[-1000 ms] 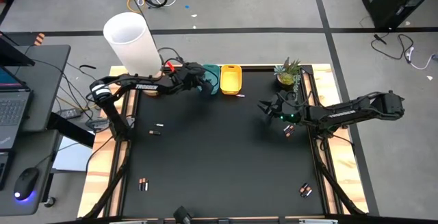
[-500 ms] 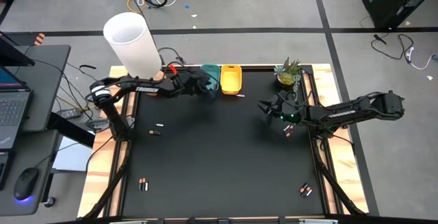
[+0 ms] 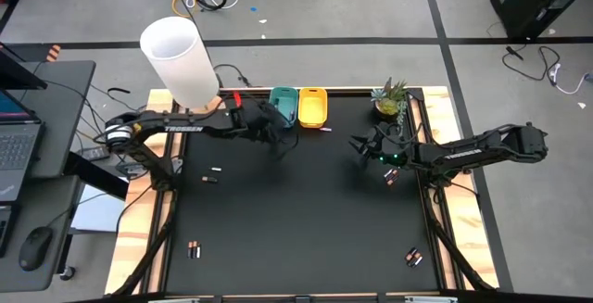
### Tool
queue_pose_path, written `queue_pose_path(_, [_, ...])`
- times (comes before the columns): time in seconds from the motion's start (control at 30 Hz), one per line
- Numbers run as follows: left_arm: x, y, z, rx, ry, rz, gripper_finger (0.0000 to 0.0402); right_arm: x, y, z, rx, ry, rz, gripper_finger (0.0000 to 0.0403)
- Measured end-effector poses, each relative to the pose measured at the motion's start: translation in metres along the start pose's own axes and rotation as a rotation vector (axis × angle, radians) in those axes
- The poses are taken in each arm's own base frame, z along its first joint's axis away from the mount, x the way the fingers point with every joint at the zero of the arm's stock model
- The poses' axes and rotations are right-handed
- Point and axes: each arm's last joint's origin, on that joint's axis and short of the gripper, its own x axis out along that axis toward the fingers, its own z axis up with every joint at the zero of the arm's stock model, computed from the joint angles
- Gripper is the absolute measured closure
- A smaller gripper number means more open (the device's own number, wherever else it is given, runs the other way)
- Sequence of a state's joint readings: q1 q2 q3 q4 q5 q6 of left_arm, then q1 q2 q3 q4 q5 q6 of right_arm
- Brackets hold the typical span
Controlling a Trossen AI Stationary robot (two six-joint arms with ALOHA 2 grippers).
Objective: Sort batteries
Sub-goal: Put the gold black battery into the blue bin
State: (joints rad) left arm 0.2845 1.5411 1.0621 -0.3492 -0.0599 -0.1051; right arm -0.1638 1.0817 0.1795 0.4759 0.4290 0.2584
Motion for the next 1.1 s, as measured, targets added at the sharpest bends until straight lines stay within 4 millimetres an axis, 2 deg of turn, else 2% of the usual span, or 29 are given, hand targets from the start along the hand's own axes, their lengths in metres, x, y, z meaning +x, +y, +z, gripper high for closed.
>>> queue_pose_path(0.2, [-0.025, -0.017, -0.014, 0.071, 0.360, -0.025, 0.0152, 0.000, 0.000, 0.000, 0.002, 0.002, 0.000, 0.0315])
queue_pose_path(0.33, [-0.038, -0.025, -0.031, 0.120, 0.571, -0.014, 0.0153, 0.000, 0.000, 0.000, 0.000, 0.002, 0.000, 0.0315])
queue_pose_path(0.53, [-0.042, -0.037, -0.064, 0.268, 0.783, -0.024, 0.0153, 0.000, 0.000, 0.000, -0.001, 0.002, 0.000, 0.0315])
queue_pose_path(0.63, [-0.041, -0.043, -0.085, 0.341, 0.863, -0.033, 0.0153, 0.000, 0.000, 0.000, -0.001, 0.002, 0.000, 0.0315])
queue_pose_path(0.77, [-0.035, -0.044, -0.110, 0.364, 0.925, -0.021, 0.0153, 0.000, 0.000, 0.000, -0.002, 0.004, -0.001, 0.0315])
queue_pose_path(0.93, [-0.036, -0.046, -0.137, 0.393, 1.008, -0.052, 0.0154, 0.000, 0.000, -0.001, -0.003, 0.005, -0.001, 0.0315])
queue_pose_path(1.1, [-0.043, -0.044, -0.153, 0.418, 0.958, -0.063, 0.0154, 0.000, 0.000, -0.001, -0.008, 0.006, -0.001, 0.0315])
